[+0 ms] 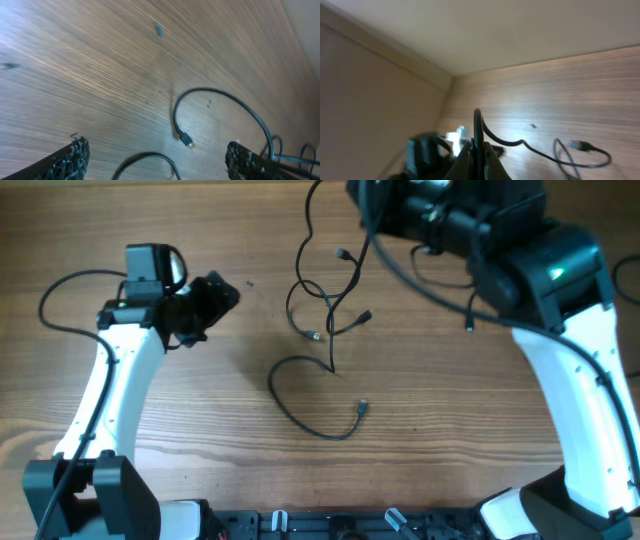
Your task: Untangle cables
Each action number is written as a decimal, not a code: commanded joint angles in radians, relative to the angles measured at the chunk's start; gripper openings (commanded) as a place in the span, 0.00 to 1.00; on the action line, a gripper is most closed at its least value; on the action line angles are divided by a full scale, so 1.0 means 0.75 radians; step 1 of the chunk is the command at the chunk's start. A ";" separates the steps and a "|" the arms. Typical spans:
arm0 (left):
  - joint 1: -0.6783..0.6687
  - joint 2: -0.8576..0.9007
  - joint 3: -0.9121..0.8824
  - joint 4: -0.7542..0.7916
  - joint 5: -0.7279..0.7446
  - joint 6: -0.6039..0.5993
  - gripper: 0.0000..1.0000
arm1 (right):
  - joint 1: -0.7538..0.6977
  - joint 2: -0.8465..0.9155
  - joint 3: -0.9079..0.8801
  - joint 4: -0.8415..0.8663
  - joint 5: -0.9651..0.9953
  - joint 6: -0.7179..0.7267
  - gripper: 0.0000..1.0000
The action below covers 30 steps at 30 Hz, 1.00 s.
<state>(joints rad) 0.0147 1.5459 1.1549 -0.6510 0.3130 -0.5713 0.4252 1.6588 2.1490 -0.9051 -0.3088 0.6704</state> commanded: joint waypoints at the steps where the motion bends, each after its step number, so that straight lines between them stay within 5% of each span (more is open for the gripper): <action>1: -0.054 -0.007 -0.047 0.045 0.027 0.062 0.88 | -0.126 0.048 0.006 0.043 -0.346 0.135 0.04; 11: -0.069 -0.007 -0.051 0.111 0.097 0.053 0.88 | -0.189 0.431 0.003 0.134 -1.091 0.257 0.04; 17: -0.070 -0.007 -0.051 0.123 0.097 0.053 0.89 | -0.188 0.517 0.003 0.318 -1.242 0.365 0.04; 24: -0.069 -0.007 -0.051 0.135 0.096 0.054 0.89 | -0.190 0.517 0.003 0.420 -1.227 0.361 0.04; 30: -0.070 -0.007 -0.051 0.136 0.096 0.053 0.89 | -0.180 0.517 0.003 0.013 -0.738 0.117 0.04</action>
<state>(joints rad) -0.0319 1.5463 1.1248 -0.5529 0.3698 -0.5541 0.2813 2.0571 2.1483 -0.8299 -1.0718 0.8703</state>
